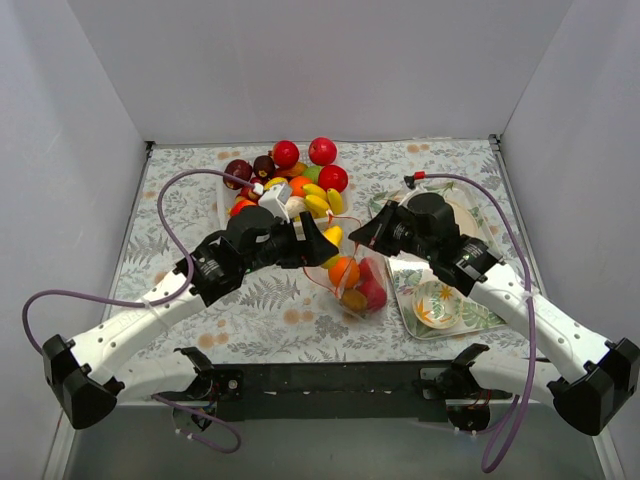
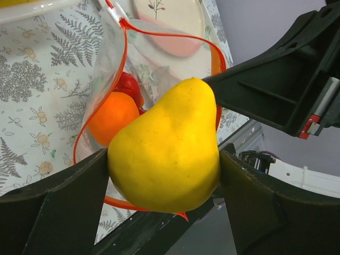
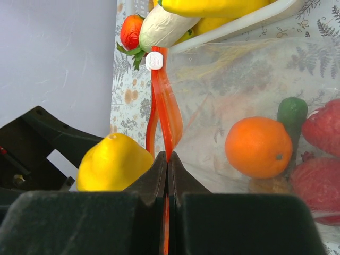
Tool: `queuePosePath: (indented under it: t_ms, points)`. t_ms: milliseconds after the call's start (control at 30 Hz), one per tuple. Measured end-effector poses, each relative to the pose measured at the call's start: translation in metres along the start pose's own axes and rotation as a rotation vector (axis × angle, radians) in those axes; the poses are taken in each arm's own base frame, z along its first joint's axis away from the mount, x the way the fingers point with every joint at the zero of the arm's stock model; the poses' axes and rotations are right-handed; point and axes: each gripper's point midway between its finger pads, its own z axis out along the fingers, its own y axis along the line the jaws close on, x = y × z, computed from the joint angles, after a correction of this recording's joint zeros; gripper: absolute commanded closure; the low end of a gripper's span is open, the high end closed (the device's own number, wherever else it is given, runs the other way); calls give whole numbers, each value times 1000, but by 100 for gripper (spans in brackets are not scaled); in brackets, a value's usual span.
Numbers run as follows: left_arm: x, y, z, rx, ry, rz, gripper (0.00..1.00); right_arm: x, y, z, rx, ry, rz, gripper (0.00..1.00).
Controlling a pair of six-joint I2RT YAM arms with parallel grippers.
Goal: Place the food in the zip-top bag and seal the zipper
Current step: Place the fake fruit in the zipper food storage bag.
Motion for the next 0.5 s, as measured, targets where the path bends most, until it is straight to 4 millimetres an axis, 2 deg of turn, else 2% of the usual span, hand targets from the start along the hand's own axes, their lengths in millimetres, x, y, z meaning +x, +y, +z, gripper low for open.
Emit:
queuePosePath:
  t_ms: [133, 167, 267, 300, 333, 500]
  points:
    - [14, 0, 11, -14, 43, -8, 34, -2, 2, 0, -1, -4, 1, 99]
    - [18, 2, 14, -23, 52, -6, 24, -2, 3, 0, -2, -5, 2, 99]
    - [25, 10, 25, -60, 71, -5, 18, -1, 4, 0, -6, -2, 1, 99]
    - [27, 12, 28, -72, 74, -4, 9, 0, 4, 0, -7, 0, 2, 99]
    - [27, 14, 29, -82, 74, -4, 4, 1, 5, 0, -9, 2, 1, 99]
    - [17, 8, 34, -82, 51, 2, 2, 0, 9, -6, -24, -4, -2, 99]
